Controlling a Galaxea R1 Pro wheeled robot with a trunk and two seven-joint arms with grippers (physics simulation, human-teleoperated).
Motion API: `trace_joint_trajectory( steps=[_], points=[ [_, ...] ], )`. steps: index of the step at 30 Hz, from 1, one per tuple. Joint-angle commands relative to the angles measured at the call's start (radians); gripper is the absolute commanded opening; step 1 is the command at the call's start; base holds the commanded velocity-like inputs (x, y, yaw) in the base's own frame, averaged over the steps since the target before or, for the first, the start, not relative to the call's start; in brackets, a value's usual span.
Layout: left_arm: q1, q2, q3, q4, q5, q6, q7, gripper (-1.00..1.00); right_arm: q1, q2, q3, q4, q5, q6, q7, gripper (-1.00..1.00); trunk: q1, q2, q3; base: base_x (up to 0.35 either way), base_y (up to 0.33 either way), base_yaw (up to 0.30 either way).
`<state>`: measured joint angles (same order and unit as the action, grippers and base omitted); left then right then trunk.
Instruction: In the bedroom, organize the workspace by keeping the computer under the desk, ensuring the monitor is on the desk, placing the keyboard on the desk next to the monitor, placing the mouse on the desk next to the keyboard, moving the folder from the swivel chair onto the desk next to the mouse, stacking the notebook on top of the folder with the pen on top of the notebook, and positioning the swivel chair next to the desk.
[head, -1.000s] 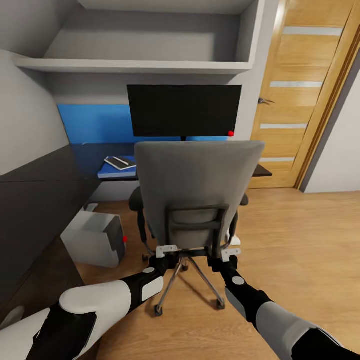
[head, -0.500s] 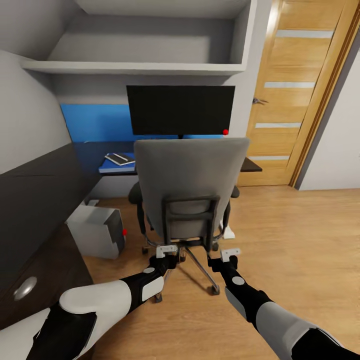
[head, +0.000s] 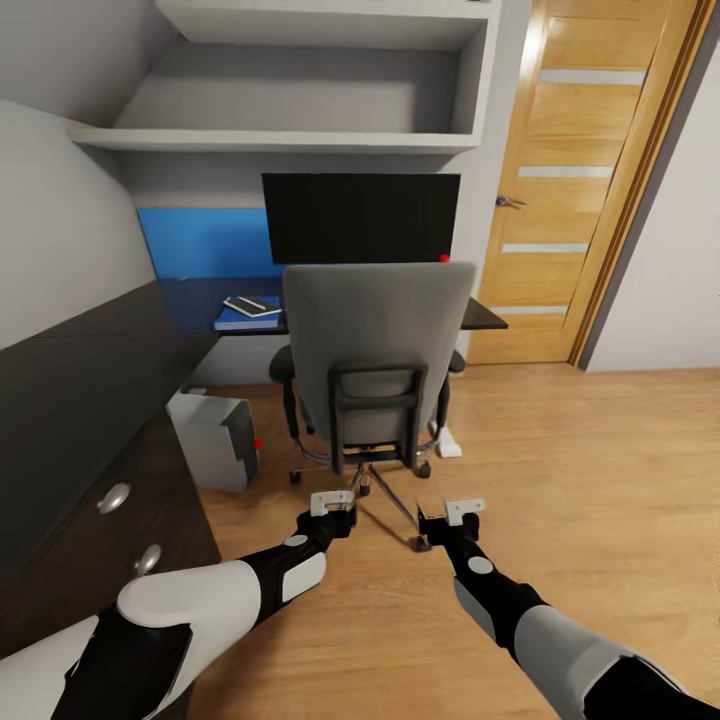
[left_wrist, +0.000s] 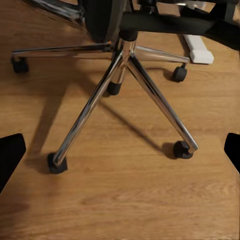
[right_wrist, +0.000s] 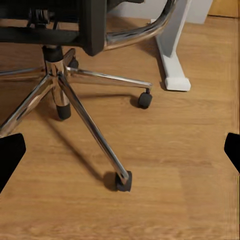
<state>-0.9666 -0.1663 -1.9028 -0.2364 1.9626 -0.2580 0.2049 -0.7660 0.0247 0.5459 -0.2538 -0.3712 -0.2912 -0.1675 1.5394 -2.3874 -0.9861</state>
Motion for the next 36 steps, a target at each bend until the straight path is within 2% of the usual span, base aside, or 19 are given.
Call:
trace_joint_trajectory(
  steps=[1, 4, 6, 7, 12, 13, 16, 17, 18, 21, 23, 32, 36],
  points=[
    [-0.001, 0.002, -0.009, -0.003, 0.005, -0.005, 0.006, 1.0, -0.001, 0.0, 0.009, 0.006, -0.007, -0.007, -0.006, 1.0, -0.001, 0.0, -0.001, -0.333, 0.0, 0.0],
    [0.005, 0.014, -0.01, -0.003, 0.005, -0.003, 0.005, 1.0, -0.001, -0.001, 0.008, 0.028, -0.007, -0.018, -0.006, 1.0, -0.001, 0.0, -0.001, -0.324, 0.0, 0.0],
    [0.036, 0.017, -0.009, -0.003, 0.006, -0.003, 0.005, 1.0, -0.001, -0.002, 0.008, 0.039, -0.008, -0.019, -0.007, 1.0, -0.005, 0.007, 0.002, -0.174, 0.0, 0.0],
    [0.081, 0.023, -0.009, -0.003, 0.006, -0.003, 0.005, 1.0, 0.0, 0.0, 0.01, 0.108, -0.009, -0.029, -0.007, 1.0, -0.008, 0.014, 0.005, -0.054, 0.0, 0.0],
    [0.116, 0.031, -0.009, -0.003, 0.006, -0.005, 0.005, 1.0, 0.005, 0.003, 0.011, 0.205, -0.01, -0.105, -0.007, 1.0, -0.028, 0.049, 0.021, -0.03, 0.0, 0.0],
    [0.195, 0.044, -0.009, -0.003, 0.006, -0.006, 0.01, 1.0, 0.1, -0.002, 0.008, 0.269, -0.012, -0.171, -0.009, 1.0, -0.031, 0.056, 0.024, 0.0, 0.0, 0.0],
    [0.237, 0.045, -0.009, -0.003, 0.006, -0.006, 0.03, 1.0, 0.151, -0.01, 0.007, 0.273, -0.011, -0.227, -0.012, 1.0, -0.043, 0.077, 0.034, 0.0, 0.0, 0.0],
    [0.282, 0.045, -0.009, -0.003, 0.006, -0.006, 0.058, 1.0, 0.197, -0.032, 0.006, 0.275, -0.012, -0.275, -0.013, 1.0, -0.047, 0.084, 0.037, 0.0, 0.0, 0.0],
    [0.302, 0.045, -0.009, -0.003, 0.006, -0.006, 0.063, 1.0, 0.217, -0.049, 0.006, 0.276, -0.015, -0.284, -0.013, 1.0, -0.051, 0.091, 0.04, 0.0, 0.0, 0.0],
    [0.317, 0.049, -0.009, -0.002, 0.006, -0.005, 0.071, 1.0, 0.24, -0.072, 0.006, 0.277, -0.019, -0.29, -0.013, 1.0, -0.062, 0.112, 0.049, 0.0, 0.0, 0.0],
    [0.32, 0.053, -0.01, -0.002, 0.005, -0.004, 0.073, 1.0, 0.247, -0.076, 0.006, 0.277, -0.019, -0.291, -0.013, 1.0, -0.07, 0.126, 0.055, 0.0, 0.0, 0.0],
    [0.322, 0.057, -0.009, 0.002, 0.004, -0.005, 0.08, 1.0, 0.253, -0.072, 0.01, 0.277, -0.018, -0.292, -0.012, 1.0, -0.104, 0.189, 0.084, 0.0, 0.0, 0.0],
    [0.322, 0.057, -0.01, 0.003, 0.003, -0.005, 0.101, 1.0, 0.254, -0.071, 0.011, 0.276, -0.017, -0.292, -0.012, 1.0, -0.12, 0.217, 0.096, -0.066, -0.045, 0.0]
  ],
)
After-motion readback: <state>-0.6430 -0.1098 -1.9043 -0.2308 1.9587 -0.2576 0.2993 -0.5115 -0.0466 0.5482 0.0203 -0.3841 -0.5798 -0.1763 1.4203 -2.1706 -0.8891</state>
